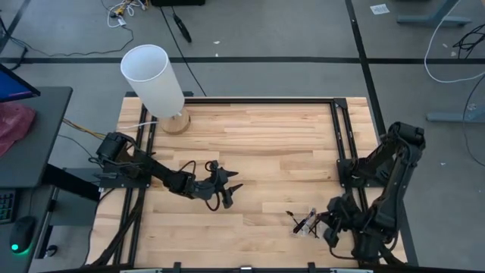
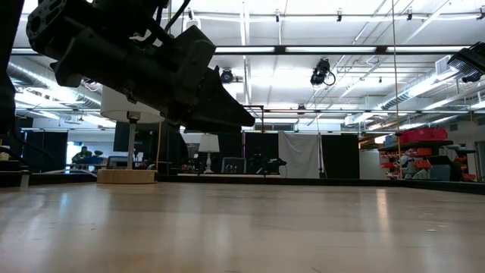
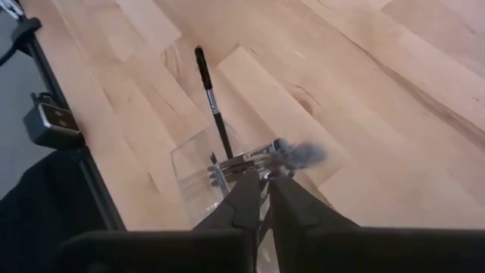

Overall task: Pick & Place Makeup Supplies
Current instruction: Put the silver makeup brush into the transparent organizer

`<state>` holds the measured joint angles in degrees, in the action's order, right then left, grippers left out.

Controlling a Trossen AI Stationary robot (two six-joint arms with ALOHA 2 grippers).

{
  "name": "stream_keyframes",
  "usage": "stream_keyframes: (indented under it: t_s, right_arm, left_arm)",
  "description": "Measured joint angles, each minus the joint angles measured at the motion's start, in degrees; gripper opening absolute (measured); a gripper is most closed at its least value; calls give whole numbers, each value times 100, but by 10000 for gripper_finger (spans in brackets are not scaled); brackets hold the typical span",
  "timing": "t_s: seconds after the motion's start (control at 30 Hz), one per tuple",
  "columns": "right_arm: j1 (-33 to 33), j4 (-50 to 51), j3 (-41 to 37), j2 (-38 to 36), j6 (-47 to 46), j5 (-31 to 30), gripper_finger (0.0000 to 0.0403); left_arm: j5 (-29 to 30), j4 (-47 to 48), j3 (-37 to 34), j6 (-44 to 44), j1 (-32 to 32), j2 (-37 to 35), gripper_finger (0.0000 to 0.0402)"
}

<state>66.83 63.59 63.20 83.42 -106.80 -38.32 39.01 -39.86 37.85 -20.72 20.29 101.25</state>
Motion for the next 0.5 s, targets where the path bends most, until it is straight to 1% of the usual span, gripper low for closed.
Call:
stream_keyframes:
  t_s: [0.3, 0.5]
  right_arm:
    - [-157, -175, 0, 98, 456, 43, 58]
    - [-156, -212, 0, 98, 529, 41, 107]
  left_arm:
    - [38, 0, 0, -93, -9, 0, 236]
    - [41, 0, 0, -118, -37, 0, 236]
